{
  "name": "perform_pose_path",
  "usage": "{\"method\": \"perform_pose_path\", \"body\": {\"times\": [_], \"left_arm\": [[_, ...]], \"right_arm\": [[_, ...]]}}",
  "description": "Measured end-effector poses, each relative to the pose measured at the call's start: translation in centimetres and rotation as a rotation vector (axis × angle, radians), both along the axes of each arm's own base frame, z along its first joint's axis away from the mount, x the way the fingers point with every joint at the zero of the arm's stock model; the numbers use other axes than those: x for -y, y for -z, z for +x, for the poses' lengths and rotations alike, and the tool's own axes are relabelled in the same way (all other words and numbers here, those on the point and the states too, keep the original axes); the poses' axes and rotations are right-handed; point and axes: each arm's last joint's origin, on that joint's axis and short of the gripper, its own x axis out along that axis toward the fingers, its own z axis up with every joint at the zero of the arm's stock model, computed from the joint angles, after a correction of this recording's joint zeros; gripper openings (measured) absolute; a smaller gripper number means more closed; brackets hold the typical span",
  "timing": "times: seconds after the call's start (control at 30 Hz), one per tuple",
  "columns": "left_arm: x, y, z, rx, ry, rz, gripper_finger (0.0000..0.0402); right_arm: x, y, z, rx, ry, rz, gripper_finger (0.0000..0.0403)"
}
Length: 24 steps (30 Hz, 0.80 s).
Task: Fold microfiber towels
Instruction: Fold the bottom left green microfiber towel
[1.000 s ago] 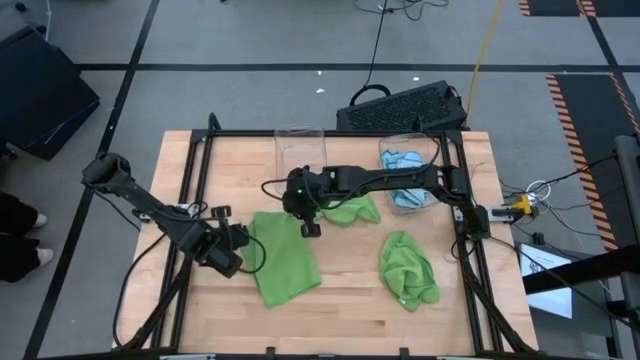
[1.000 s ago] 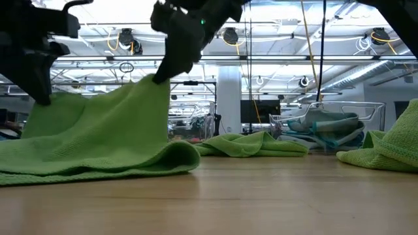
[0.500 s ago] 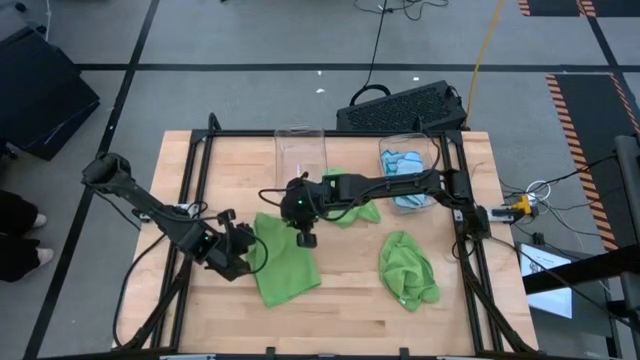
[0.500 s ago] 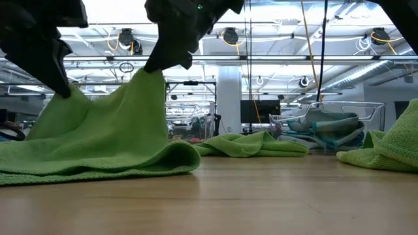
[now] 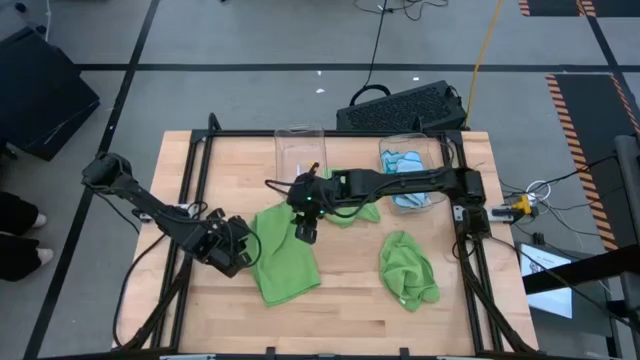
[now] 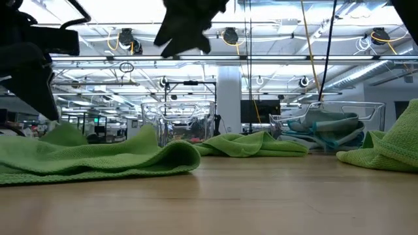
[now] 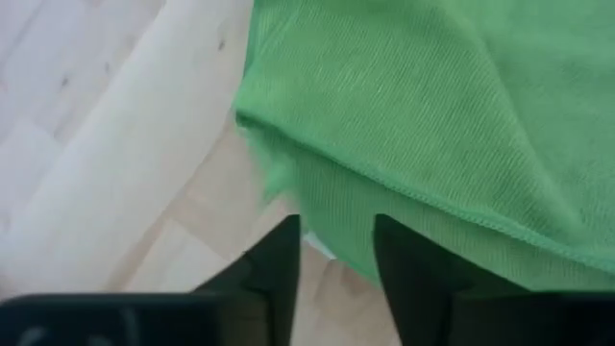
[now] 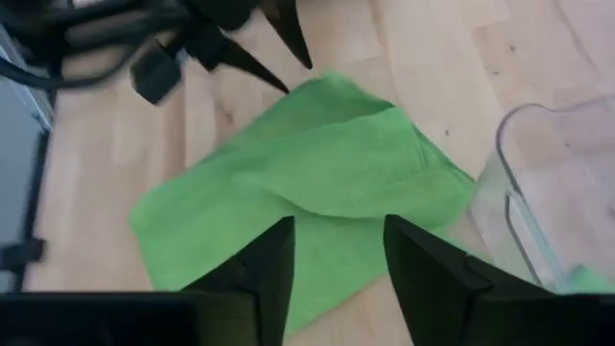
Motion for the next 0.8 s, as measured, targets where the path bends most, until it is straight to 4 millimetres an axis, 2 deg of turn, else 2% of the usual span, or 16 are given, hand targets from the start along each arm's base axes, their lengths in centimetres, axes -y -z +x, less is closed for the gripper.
{"method": "perform_pose_path", "body": {"times": [0.13,0.27,0.4,0.5,0.6,0.7,0.8], "left_arm": [[-0.3,-0.3,-0.9,-0.123,-0.081,-0.063,0.0181],[-0.9,-1.3,-2.5,-0.248,-0.246,-0.131,0.0199],[-0.2,-2.4,-2.8,-0.126,-0.244,-0.266,0.0191],[1.0,-2.4,-2.3,0.094,-0.191,-0.328,0.0170],[1.8,-0.8,-2.1,0.232,-0.198,-0.361,0.0142],[2.3,1.0,-1.7,0.283,-0.248,-0.471,0.0117],[2.5,1.8,-1.5,0.294,-0.328,-0.570,0.0104]], "right_arm": [[-0.8,-2.1,-1.3,0.010,0.084,0.096,0.0171],[-2.7,-2.8,-1.8,0.012,0.137,0.188,0.0172],[-5.1,-2.4,-2.0,0.010,0.141,0.241,0.0167],[-6.5,-0.9,-1.8,0.027,0.161,0.302,0.0165],[-7.5,1.4,-1.9,0.010,0.207,0.372,0.0164],[-8.1,3.6,-2.2,0.004,0.280,0.468,0.0164],[-8.6,5.7,-2.5,-0.013,0.316,0.561,0.0164]]}}
